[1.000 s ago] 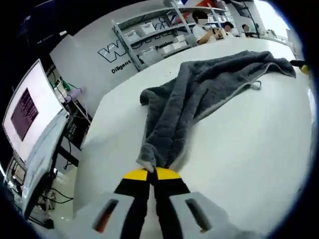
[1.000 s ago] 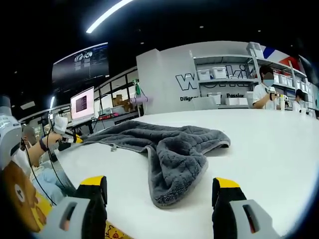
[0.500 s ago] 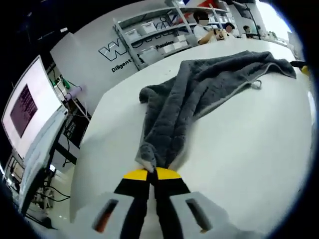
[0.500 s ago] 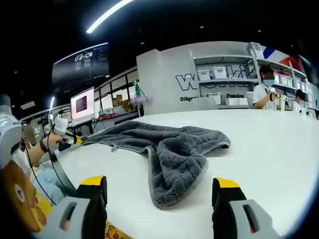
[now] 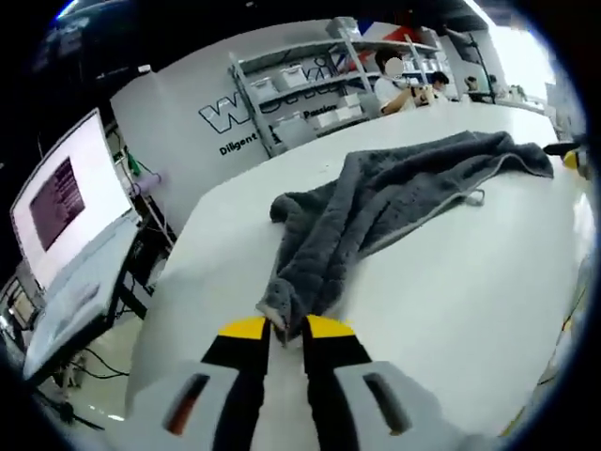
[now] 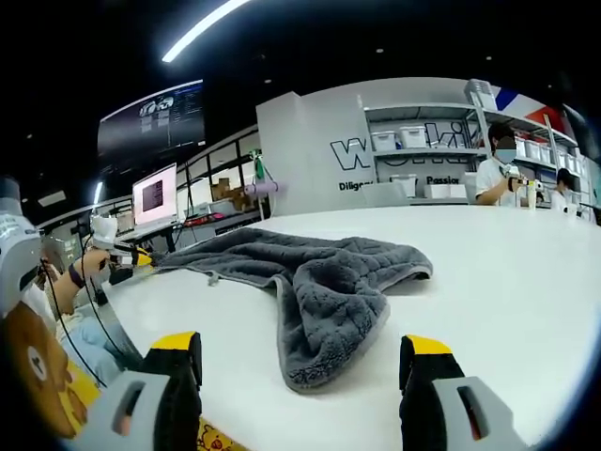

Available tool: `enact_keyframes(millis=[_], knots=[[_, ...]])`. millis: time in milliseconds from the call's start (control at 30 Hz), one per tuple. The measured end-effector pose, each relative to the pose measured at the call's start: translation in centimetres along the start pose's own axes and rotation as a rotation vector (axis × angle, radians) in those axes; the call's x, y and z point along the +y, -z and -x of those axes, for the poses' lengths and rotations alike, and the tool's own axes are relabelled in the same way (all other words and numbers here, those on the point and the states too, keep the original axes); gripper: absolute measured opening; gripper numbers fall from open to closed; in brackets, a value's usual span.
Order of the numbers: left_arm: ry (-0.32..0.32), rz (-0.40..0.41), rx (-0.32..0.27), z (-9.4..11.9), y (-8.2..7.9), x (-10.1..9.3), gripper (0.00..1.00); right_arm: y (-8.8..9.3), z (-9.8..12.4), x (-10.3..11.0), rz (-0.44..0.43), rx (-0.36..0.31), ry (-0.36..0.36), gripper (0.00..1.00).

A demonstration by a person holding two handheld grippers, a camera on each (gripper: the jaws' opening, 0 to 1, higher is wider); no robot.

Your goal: Fold the towel on the table until its edges align and the towel forms a compact rectangular stack.

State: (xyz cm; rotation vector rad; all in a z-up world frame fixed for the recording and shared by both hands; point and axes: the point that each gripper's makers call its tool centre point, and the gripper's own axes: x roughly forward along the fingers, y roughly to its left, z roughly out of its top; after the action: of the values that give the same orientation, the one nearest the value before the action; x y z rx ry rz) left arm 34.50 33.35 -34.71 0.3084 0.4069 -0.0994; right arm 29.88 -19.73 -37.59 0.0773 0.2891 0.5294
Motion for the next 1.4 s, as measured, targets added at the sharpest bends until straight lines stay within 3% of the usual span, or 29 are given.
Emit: enact_keyframes(millis=[200, 333, 433, 533, 833, 1033, 1400], knots=[[0.082, 0.101, -0.117, 3.0, -2.2, -2.1, 0.27, 0.1, 0.0, -0.2, 0.001, 0.007, 0.005, 0.91], [0.120, 0.111, -0.151, 4.3, -2.9, -3.8, 0.36, 0.0, 0.0, -0.2, 0.004, 0.011, 0.008, 0.91], [0.184, 0.139, -0.199, 5.3, -3.6, -6.1, 0.38, -0.1, 0.0, -0.2, 0.006, 0.015, 0.009, 0.91], [0.206, 0.141, -0.217, 5.9, -3.8, -7.8, 0.45, 0.0, 0.0, -0.3, 0.006, 0.022, 0.011, 0.91], [0.218, 0.175, -0.198, 5.6, -2.5, -11.4, 0.69, -0.4, -0.2, -0.4, 0.008, 0.031, 0.009, 0.91], [0.222, 0.245, -0.209, 5.1, -2.0, -12.4, 0.79, -1.6, -0.5, -0.9, 0.007, 0.029, 0.002, 0.91], [0.221, 0.227, -0.182, 4.6, -1.4, -12.8, 0.90, -4.0, -1.8, -1.7, 0.029, 0.032, -0.038, 0.91]])
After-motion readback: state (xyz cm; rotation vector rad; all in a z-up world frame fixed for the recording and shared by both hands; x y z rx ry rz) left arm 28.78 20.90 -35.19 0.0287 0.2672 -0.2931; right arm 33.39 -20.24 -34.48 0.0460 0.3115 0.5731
